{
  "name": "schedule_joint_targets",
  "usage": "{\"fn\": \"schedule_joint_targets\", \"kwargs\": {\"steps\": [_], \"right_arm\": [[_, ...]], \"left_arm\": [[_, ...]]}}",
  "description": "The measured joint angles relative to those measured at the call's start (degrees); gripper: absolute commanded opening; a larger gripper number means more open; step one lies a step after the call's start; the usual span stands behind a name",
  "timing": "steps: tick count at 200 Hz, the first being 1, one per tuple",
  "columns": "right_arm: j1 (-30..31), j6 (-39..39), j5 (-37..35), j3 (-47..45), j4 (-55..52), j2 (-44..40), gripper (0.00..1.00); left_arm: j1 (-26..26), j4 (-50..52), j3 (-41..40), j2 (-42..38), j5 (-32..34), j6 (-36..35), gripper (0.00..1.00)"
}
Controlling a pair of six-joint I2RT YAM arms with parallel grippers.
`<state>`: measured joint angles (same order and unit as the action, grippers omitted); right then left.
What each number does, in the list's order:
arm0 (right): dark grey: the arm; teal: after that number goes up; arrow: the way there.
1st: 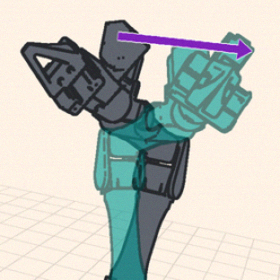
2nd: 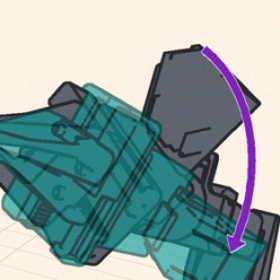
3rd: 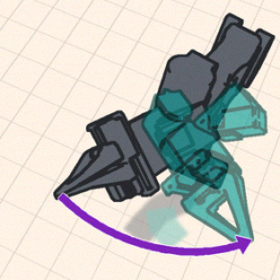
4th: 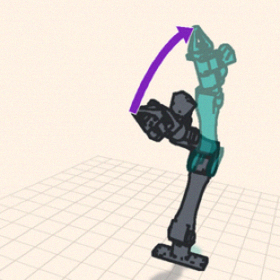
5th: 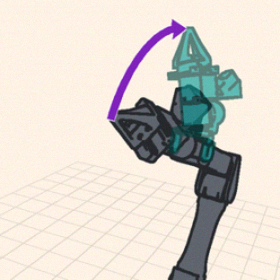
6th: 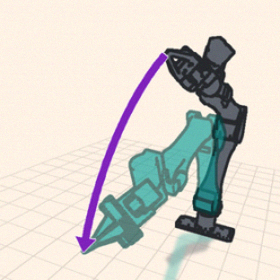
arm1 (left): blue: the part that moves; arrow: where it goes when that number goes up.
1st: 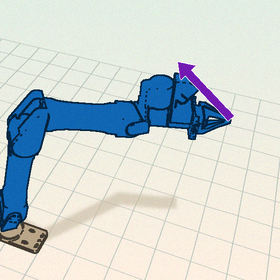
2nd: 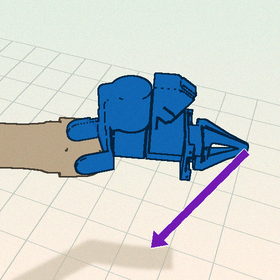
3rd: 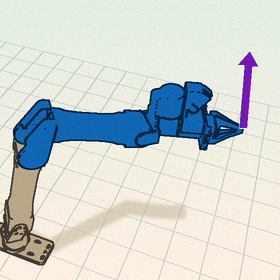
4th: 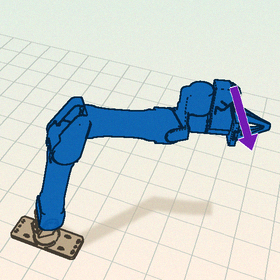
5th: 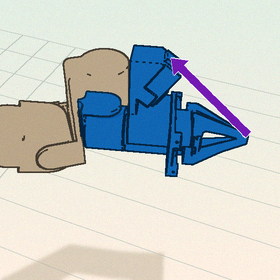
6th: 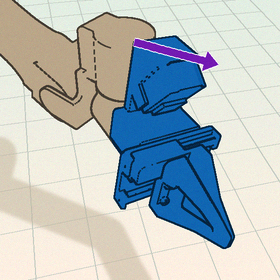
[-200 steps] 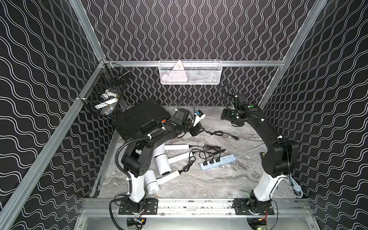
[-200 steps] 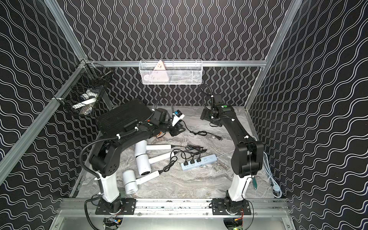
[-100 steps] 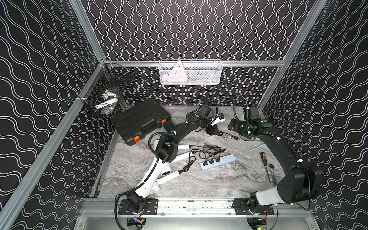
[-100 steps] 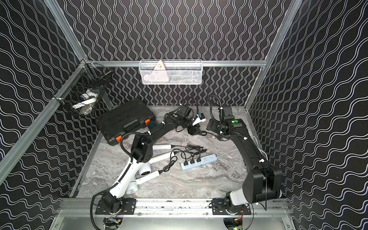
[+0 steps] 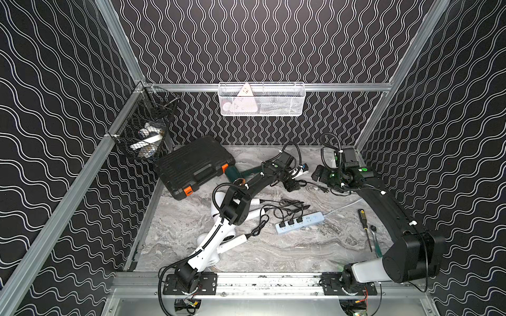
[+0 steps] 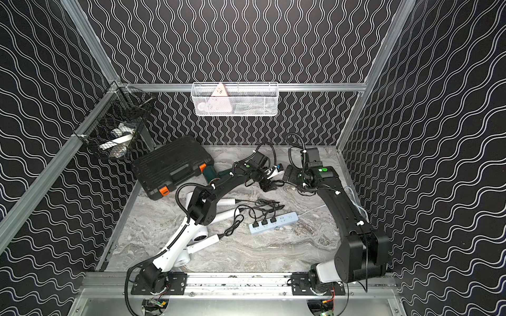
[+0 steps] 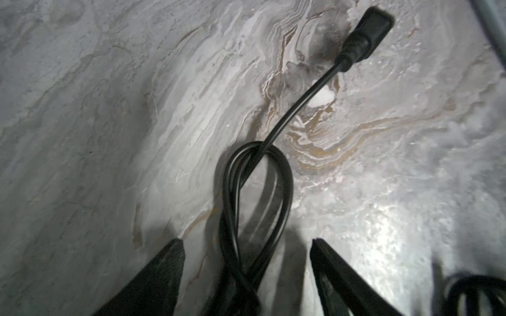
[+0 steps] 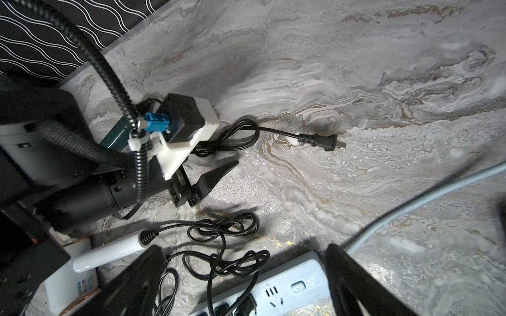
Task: Charge the blow dryers
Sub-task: Pick up the plug from the center of the board.
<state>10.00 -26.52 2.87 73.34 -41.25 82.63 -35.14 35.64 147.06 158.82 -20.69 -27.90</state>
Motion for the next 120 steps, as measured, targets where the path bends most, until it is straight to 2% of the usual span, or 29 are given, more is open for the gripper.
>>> {"fn": "schedule_joint_targets", "kwargs": {"steps": [28,54,73,102,120], "right_arm": [[0.0,0.0,0.57,0.24,0.0,0.37,0.94],[0.0,0.0,0.72,0.35,0.02,0.52,0.94],[0.0,0.0,0.92,0.35,0.02,0.66,0.94],[0.0,0.02,1.01,0.26,0.02,0.63,0.94],[0.0,0.11,0.81,-0.2,0.09,0.22,0.94]], "left_arm": [[-0.09,0.59,0.87,0.7,0.24,0.37,0.53],[-0.09,1.33,0.98,0.83,-0.57,-0.37,0.29],[-0.07,1.33,0.72,0.83,-0.63,-0.63,0.2],[0.37,-0.55,-1.92,-0.46,-0.74,-0.48,0.01],[0.96,-1.57,-5.51,-2.75,0.26,-0.46,0.0]]}}
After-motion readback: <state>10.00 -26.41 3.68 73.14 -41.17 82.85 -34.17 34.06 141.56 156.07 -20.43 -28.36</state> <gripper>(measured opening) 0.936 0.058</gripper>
